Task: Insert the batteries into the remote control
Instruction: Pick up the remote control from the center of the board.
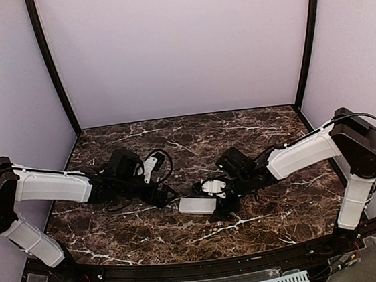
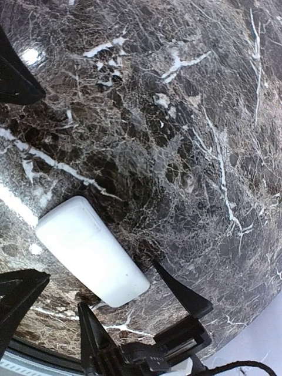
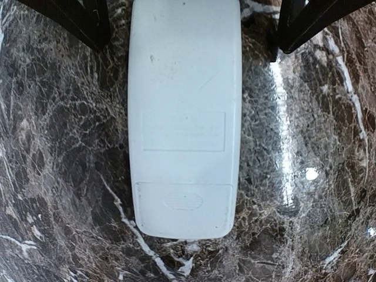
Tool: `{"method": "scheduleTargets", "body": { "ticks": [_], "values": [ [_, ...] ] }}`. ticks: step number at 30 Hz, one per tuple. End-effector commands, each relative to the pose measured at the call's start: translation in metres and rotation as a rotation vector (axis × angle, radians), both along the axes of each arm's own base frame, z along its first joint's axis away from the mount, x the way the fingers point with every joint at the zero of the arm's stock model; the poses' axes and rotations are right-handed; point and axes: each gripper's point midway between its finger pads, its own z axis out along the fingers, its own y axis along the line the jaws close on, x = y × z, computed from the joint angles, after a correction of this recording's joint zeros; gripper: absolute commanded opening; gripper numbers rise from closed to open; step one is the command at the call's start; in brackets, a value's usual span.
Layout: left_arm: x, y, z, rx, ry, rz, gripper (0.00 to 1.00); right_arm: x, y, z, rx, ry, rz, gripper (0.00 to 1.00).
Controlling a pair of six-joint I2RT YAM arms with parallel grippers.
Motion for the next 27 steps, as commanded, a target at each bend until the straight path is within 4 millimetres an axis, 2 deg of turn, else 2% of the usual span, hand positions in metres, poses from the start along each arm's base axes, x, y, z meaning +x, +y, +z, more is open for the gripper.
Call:
{"method": "scheduleTargets", "body": {
  "ticks": [1, 4, 9, 12, 13, 14, 19, 27],
  "values": [
    [-0.005, -0.006, 0.015, 0.022, -0.081, -0.144, 0.99, 0.009, -0.011, 0.030, 0.041, -0.067, -0.057, 0.99],
    [-0.008, -0.016, 0.028, 0.032, -0.164, -0.281, 0.99, 0.020, -0.021, 0.060, 0.125, -0.109, -0.110, 0.99],
    [-0.023, -0.035, 0.037, 0.043, -0.160, -0.510, 0.99, 0.030, -0.040, 0.115, 0.310, -0.177, -0.229, 0.99],
    [-0.033, -0.045, 0.033, 0.054, -0.132, -0.639, 0.98, 0.027, -0.051, 0.141, 0.422, -0.190, -0.266, 0.98],
    [-0.040, -0.043, 0.022, 0.076, -0.086, -0.672, 0.99, 0.028, -0.055, 0.148, 0.454, -0.187, -0.290, 0.98],
    [-0.039, -0.048, 0.025, 0.092, -0.123, -0.716, 0.99, 0.027, -0.059, 0.154, 0.480, -0.187, -0.304, 0.98],
    [-0.043, -0.054, 0.009, 0.187, -0.119, -0.835, 0.99, 0.023, -0.073, 0.171, 0.536, -0.186, -0.342, 0.99],
    [-0.041, -0.073, -0.009, 0.251, -0.127, -0.971, 0.99, 0.017, -0.087, 0.181, 0.594, -0.150, -0.368, 0.98]
  ]
}}
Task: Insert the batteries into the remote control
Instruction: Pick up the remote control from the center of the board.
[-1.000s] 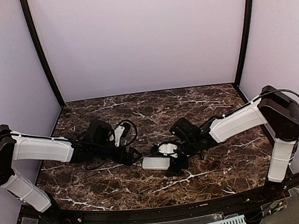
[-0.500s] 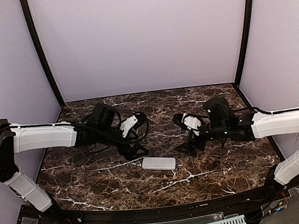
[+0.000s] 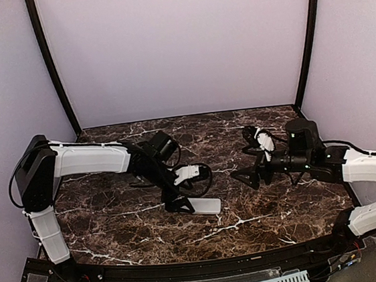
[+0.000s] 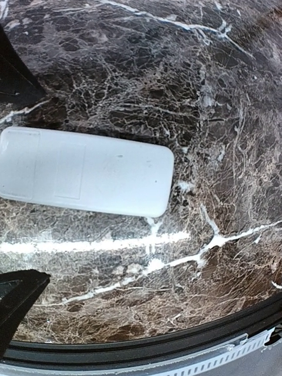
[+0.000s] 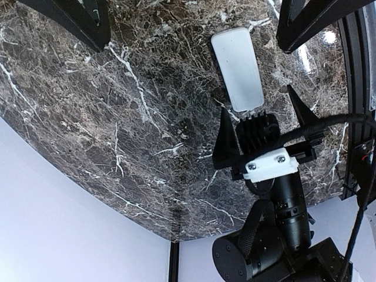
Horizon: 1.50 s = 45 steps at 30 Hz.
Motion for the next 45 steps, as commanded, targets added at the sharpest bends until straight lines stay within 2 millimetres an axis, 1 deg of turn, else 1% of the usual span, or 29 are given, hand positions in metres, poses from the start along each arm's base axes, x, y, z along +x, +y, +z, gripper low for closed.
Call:
{"method": "scheduleTargets", "body": {
  "ticks": [1, 5, 6, 10, 13, 17, 19, 21, 22, 23, 25, 29, 31, 32, 33, 34, 35, 36, 37, 38, 39, 40, 41, 42, 43, 44, 45],
  "values": [
    [-0.010, -0.001, -0.008, 0.053, 0.002, -0.112, 0.99, -0.003, -0.008, 0.009, 0.073, 0.025, -0.012, 0.99],
    [-0.008, -0.005, -0.022, 0.089, 0.006, -0.139, 0.98, 0.000, -0.016, 0.012, 0.115, 0.063, -0.032, 0.99],
    [-0.008, -0.007, -0.023, 0.090, -0.001, -0.149, 0.98, 0.000, -0.018, 0.013, 0.122, 0.069, -0.027, 0.99],
    [-0.002, -0.004, -0.038, 0.160, -0.042, -0.150, 0.98, 0.000, -0.021, 0.013, 0.160, 0.119, -0.021, 0.99],
    [-0.002, -0.003, -0.050, 0.195, -0.052, -0.157, 0.95, 0.001, -0.023, 0.012, 0.175, 0.128, -0.020, 0.99],
    [-0.001, -0.004, -0.057, 0.218, -0.054, -0.162, 0.91, 0.002, -0.025, 0.014, 0.185, 0.128, -0.016, 0.99],
    [-0.002, -0.004, -0.058, 0.228, -0.052, -0.167, 0.87, 0.003, -0.026, 0.016, 0.188, 0.125, -0.019, 0.99],
    [-0.003, -0.003, -0.059, 0.234, -0.041, -0.170, 0.79, 0.003, -0.027, 0.014, 0.187, 0.127, -0.021, 0.99],
    [-0.005, -0.002, -0.059, 0.236, -0.033, -0.174, 0.72, 0.002, -0.027, 0.014, 0.187, 0.130, -0.021, 0.99],
    [-0.006, -0.002, -0.058, 0.238, -0.031, -0.173, 0.68, 0.003, -0.027, 0.013, 0.187, 0.131, -0.022, 0.99],
    [-0.006, 0.000, -0.059, 0.248, -0.026, -0.166, 0.54, 0.003, -0.027, 0.013, 0.190, 0.133, -0.020, 0.99],
    [-0.006, 0.001, -0.059, 0.251, -0.025, -0.151, 0.41, 0.001, -0.026, 0.018, 0.204, 0.128, -0.002, 0.99],
    [-0.007, -0.004, -0.050, 0.214, -0.015, -0.144, 0.38, 0.001, -0.025, 0.025, 0.219, 0.117, 0.012, 0.99],
    [-0.005, -0.009, -0.039, 0.178, -0.026, -0.138, 0.37, 0.000, -0.024, 0.029, 0.224, 0.110, 0.023, 0.99],
    [-0.005, -0.014, -0.025, 0.127, -0.015, -0.127, 0.36, 0.000, -0.023, 0.033, 0.232, 0.102, 0.031, 0.99],
    [-0.002, -0.019, -0.016, 0.087, -0.014, -0.111, 0.35, -0.001, -0.022, 0.037, 0.239, 0.094, 0.044, 0.99],
    [-0.004, -0.026, 0.004, 0.011, -0.020, -0.116, 0.34, -0.003, -0.021, 0.041, 0.245, 0.085, 0.059, 0.99],
    [-0.002, -0.028, 0.015, -0.026, -0.018, -0.100, 0.34, -0.005, -0.019, 0.046, 0.254, 0.076, 0.075, 0.99],
    [-0.002, -0.034, 0.037, -0.107, -0.033, -0.106, 0.34, -0.007, -0.018, 0.051, 0.261, 0.067, 0.090, 0.99],
    [-0.003, -0.036, 0.051, -0.163, -0.013, -0.099, 0.33, -0.008, -0.017, 0.056, 0.270, 0.057, 0.102, 0.99],
    [-0.002, -0.039, 0.071, -0.231, -0.044, -0.101, 0.33, -0.008, -0.017, 0.061, 0.279, 0.047, 0.107, 0.99],
    [-0.003, -0.039, 0.084, -0.284, -0.028, -0.097, 0.33, -0.008, -0.017, 0.067, 0.292, 0.035, 0.107, 0.99],
    [-0.003, -0.041, 0.103, -0.353, -0.059, -0.100, 0.32, -0.009, -0.016, 0.075, 0.308, 0.018, 0.116, 0.99],
    [-0.005, -0.041, 0.115, -0.401, -0.041, -0.098, 0.32, -0.011, -0.016, 0.082, 0.324, 0.003, 0.132, 0.99],
    [-0.006, -0.041, 0.130, -0.464, -0.074, -0.107, 0.31, -0.014, -0.014, 0.091, 0.341, -0.011, 0.154, 0.99],
    [-0.010, -0.041, 0.139, -0.500, -0.054, -0.110, 0.30, -0.016, -0.013, 0.098, 0.353, -0.021, 0.175, 0.99],
    [-0.011, -0.042, 0.153, -0.553, -0.082, -0.119, 0.30, -0.019, -0.010, 0.106, 0.364, -0.027, 0.203, 0.99]
  ]
}}
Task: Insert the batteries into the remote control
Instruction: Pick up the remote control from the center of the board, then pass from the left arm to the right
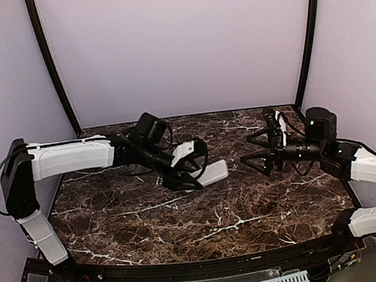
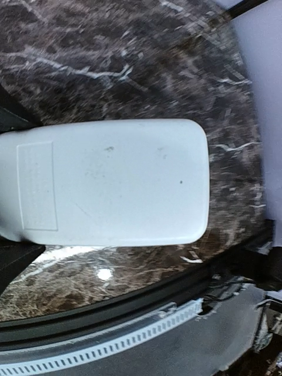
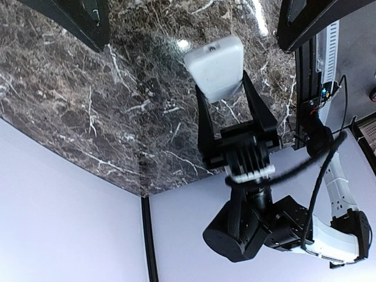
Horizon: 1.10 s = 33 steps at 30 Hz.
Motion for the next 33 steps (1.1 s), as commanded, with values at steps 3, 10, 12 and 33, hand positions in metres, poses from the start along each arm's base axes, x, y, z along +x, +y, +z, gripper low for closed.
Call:
{"method": "scheduleTargets", "body": {
  "ticks": [3, 10, 12, 33],
  "values": [
    [-0.019, -0.012, 0.106, -0.398, 0.002, -0.076, 0.29, -0.018, 0.015, 0.073, 0.139, -0.126, 0.173, 0.99],
    [-0.032, -0.010, 0.153, -0.597, 0.033, -0.106, 0.29, -0.038, 0.037, 0.103, 0.177, -0.173, 0.324, 0.98],
    [-0.035, -0.009, 0.158, -0.620, 0.040, -0.113, 0.29, -0.042, 0.046, 0.105, 0.162, -0.181, 0.348, 0.96],
    [-0.034, -0.006, 0.161, -0.676, 0.049, -0.082, 0.26, -0.035, 0.086, 0.106, 0.114, -0.185, 0.345, 0.68]
  ]
}}
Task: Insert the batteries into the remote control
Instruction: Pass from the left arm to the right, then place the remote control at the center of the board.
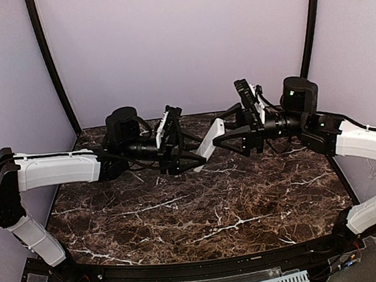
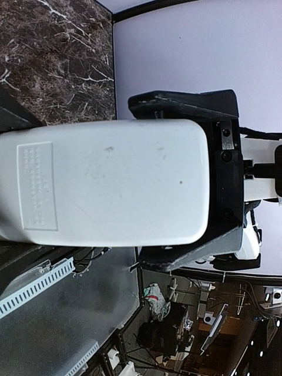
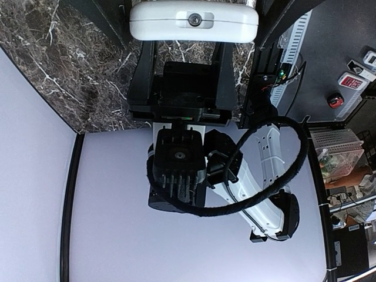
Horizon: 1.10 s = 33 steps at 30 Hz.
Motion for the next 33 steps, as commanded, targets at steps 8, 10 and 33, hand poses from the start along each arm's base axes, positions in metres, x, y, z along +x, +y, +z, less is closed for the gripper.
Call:
{"method": "scheduleTargets", "body": {
  "ticks": [8, 10, 33],
  "values": [
    [-0.002, 0.010, 0.016, -0.043, -0.052, 0.052, 0.25, -0.004, 0.006, 0.011, 0.010, 0.001, 0.027, 0.48],
    [0.000, 0.011, 0.017, -0.044, -0.059, 0.071, 0.26, -0.002, 0.006, 0.010, 0.006, 0.009, 0.020, 0.48],
    [0.133, 0.143, -0.031, 0.311, 0.326, 1.082, 0.99, 0.053, -0.015, -0.109, -0.567, 0.386, -0.249, 0.39]
  ]
}}
